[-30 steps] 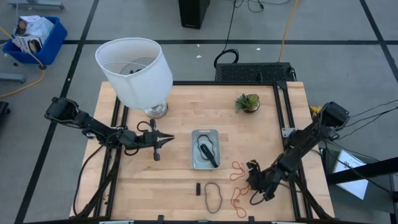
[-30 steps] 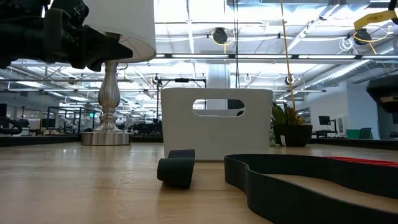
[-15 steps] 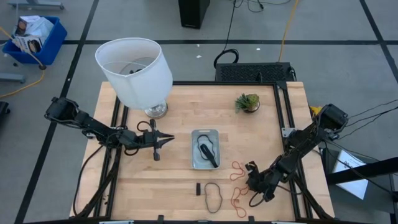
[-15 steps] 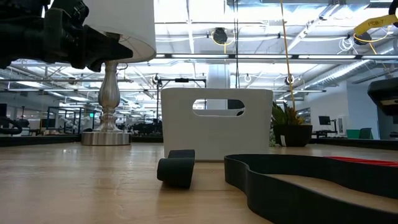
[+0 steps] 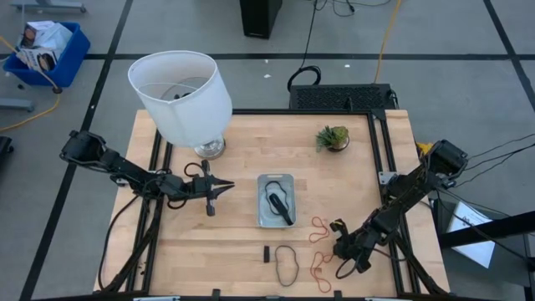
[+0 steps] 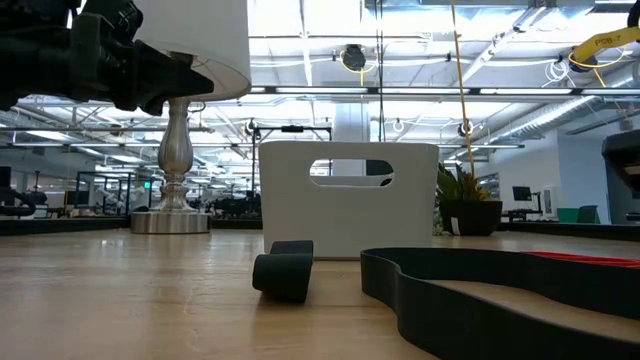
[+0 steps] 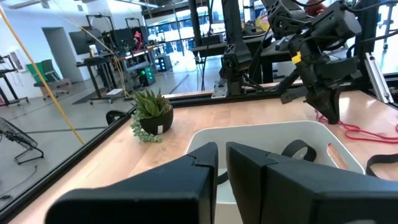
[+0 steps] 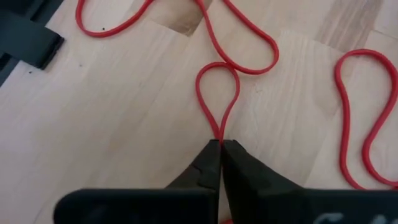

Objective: Pick and place rubber bands into bin
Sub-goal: Put the middle right red rubber band into the gray bin

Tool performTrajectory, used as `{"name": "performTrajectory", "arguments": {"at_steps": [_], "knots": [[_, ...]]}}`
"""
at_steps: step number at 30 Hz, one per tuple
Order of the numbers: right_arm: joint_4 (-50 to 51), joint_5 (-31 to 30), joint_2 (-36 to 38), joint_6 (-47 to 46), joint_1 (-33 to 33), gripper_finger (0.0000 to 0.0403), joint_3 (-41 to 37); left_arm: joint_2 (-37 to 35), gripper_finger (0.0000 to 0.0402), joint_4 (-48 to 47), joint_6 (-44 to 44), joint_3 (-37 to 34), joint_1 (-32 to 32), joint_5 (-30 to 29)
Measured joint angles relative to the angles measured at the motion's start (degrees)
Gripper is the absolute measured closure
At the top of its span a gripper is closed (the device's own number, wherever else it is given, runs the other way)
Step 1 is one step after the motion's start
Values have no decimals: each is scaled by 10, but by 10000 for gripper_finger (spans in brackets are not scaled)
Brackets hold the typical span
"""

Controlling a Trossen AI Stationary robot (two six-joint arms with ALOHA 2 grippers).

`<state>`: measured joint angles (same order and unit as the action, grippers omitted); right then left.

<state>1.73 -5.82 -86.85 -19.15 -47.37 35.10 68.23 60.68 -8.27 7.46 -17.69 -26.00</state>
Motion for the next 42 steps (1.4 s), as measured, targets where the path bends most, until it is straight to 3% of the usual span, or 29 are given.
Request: {"name": "performTrajectory", "arguments": {"at_steps": [5, 19, 36, 42], "knots": [[20, -1, 46, 13, 0, 402, 22, 0, 360, 0, 0, 0, 0, 0], [109, -93, 173, 108, 0, 402, 106, 0, 360, -1, -5, 0, 0, 0], [119, -114, 351, 169, 0, 403, 112, 0, 360, -4, -20, 0, 0, 0], [119, -195, 343, 171, 8, 403, 101, 0, 360, -4, -21, 0, 0, 0]]}}
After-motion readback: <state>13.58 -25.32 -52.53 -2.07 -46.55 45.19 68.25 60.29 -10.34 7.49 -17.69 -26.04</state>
